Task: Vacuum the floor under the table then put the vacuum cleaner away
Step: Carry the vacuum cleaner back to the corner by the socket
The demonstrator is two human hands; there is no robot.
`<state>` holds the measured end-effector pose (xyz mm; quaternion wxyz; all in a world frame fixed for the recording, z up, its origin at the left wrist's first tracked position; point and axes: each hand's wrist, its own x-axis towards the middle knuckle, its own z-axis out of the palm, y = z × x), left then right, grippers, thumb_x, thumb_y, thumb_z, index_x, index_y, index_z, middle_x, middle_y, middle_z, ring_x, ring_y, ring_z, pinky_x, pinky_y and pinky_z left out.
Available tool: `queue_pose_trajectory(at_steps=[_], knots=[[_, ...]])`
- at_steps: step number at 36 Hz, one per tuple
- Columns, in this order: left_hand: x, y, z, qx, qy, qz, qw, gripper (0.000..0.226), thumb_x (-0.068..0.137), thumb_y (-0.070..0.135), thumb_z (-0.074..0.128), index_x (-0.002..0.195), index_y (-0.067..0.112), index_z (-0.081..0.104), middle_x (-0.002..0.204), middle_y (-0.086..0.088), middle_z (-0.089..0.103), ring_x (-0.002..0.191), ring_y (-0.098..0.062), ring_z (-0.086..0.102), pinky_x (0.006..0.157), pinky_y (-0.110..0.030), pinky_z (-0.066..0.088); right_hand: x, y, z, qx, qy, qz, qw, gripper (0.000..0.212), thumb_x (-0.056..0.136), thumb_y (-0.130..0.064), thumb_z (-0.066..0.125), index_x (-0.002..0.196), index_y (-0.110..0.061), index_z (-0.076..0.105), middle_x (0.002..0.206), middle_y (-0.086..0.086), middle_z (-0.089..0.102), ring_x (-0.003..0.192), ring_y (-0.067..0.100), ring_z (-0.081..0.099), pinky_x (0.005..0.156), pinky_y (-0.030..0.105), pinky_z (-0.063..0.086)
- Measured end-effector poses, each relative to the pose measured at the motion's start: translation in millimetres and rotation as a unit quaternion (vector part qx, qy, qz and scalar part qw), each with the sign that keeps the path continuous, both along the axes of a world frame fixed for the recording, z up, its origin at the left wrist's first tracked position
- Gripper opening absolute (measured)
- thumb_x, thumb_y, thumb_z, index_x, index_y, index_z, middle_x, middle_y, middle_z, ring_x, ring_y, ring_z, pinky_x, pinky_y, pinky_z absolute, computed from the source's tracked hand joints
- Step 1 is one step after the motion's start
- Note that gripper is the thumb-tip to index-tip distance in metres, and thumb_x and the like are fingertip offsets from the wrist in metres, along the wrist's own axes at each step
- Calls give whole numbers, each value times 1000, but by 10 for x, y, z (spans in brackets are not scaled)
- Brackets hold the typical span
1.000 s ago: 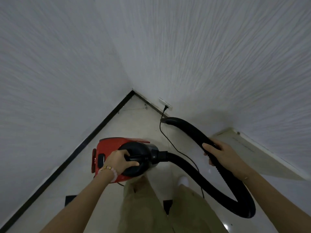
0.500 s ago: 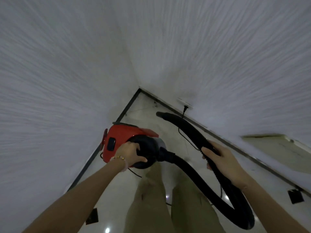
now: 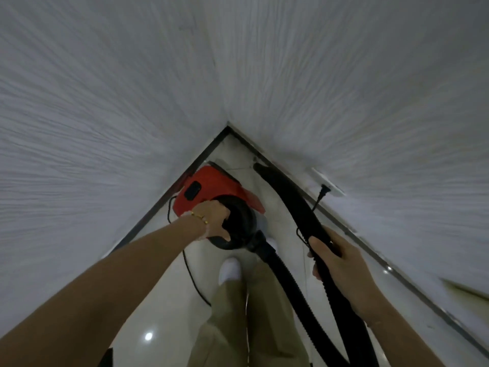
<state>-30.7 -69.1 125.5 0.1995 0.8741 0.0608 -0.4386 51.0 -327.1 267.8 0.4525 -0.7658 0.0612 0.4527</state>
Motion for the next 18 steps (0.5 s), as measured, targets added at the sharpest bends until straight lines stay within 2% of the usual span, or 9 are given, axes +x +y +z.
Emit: queue_pose_trajectory(at_steps=[5, 8, 13, 16, 18], knots=[[349, 98, -543, -2, 7, -24, 1000, 53, 76, 53, 68, 108, 11, 62, 105, -7, 64, 96, -25, 58, 78, -34, 49, 195, 148, -410, 5, 3, 25, 1000, 16, 93, -20, 57, 102, -32, 63, 71, 5, 63, 50, 14, 55, 49, 18, 46], [544, 167, -806, 4, 18, -32, 999, 53, 76, 53, 68, 108, 11, 62, 103, -6, 64, 93, -25, 59, 72, -32, 47, 298, 226, -582, 5, 1, 43, 999, 16, 92, -20, 57, 97, -34, 64, 71, 12, 62, 50, 15, 55, 48, 18, 47], [785, 285, -1106, 18, 23, -18, 999, 58, 74, 55, 68, 111, 11, 61, 103, -6, 66, 92, -25, 62, 74, -33, 51, 441, 302, -811, 15, 2, 51, 999, 19, 90, -24, 59, 89, -42, 66, 69, 12, 62, 53, 17, 56, 55, 28, 48], [909, 368, -1191, 30, 17, -12, 999, 56, 74, 56, 68, 107, 12, 63, 96, -5, 69, 85, -24, 64, 73, -34, 54, 535, 358, -889, 9, -16, 55, 998, 21, 90, -23, 59, 90, -43, 65, 73, 14, 64, 51, 15, 57, 50, 22, 47], [979, 429, -1231, 31, 13, 2, 999, 52, 74, 54, 69, 105, 13, 64, 92, -5, 69, 82, -24, 65, 74, -38, 57, 587, 395, -931, 3, -26, 61, 998, 20, 91, -22, 59, 95, -41, 63, 69, 9, 64, 49, 12, 56, 46, 17, 44]])
